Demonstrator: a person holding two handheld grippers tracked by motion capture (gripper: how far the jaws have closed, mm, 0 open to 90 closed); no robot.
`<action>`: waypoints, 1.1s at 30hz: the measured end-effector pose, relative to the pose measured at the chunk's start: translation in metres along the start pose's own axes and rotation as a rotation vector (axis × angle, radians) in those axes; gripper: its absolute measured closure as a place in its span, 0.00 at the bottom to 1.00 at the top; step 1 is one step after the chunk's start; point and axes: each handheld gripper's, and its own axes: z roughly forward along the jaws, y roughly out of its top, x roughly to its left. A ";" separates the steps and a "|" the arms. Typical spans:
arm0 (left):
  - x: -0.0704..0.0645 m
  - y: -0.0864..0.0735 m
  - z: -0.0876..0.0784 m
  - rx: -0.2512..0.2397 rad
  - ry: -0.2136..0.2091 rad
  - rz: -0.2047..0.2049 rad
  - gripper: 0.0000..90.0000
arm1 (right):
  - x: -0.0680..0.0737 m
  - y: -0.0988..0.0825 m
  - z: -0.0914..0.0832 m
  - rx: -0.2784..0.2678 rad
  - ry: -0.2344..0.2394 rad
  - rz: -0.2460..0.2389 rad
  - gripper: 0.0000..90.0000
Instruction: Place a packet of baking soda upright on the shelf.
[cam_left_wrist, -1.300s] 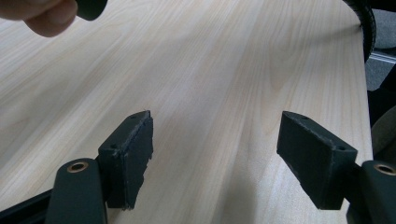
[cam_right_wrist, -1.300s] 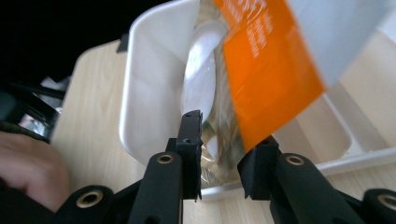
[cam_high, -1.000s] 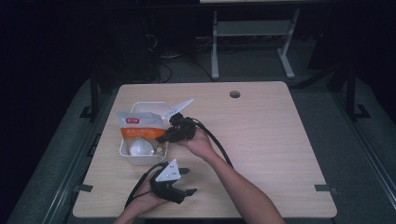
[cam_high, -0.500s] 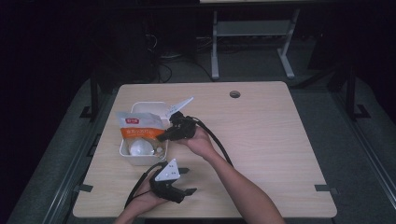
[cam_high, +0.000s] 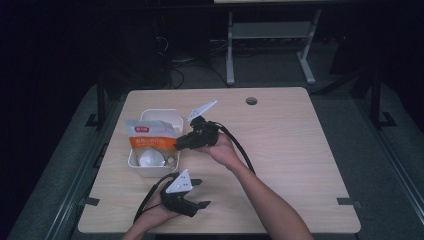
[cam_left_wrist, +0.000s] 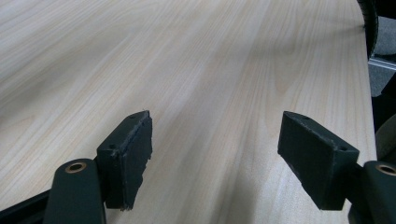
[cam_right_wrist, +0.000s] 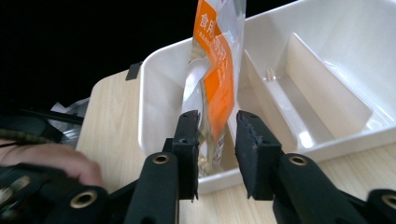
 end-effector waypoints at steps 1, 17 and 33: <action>0.000 0.000 0.000 0.000 0.000 0.000 0.29 | 0.000 -0.001 -0.003 0.002 -0.001 0.002 0.75; 0.002 0.000 0.000 -0.016 -0.003 -0.019 0.29 | 0.001 -0.022 -0.060 -0.009 -0.079 0.017 0.66; 0.004 0.000 0.000 -0.015 -0.005 -0.027 0.29 | 0.005 -0.051 -0.108 -0.020 -0.146 0.052 0.63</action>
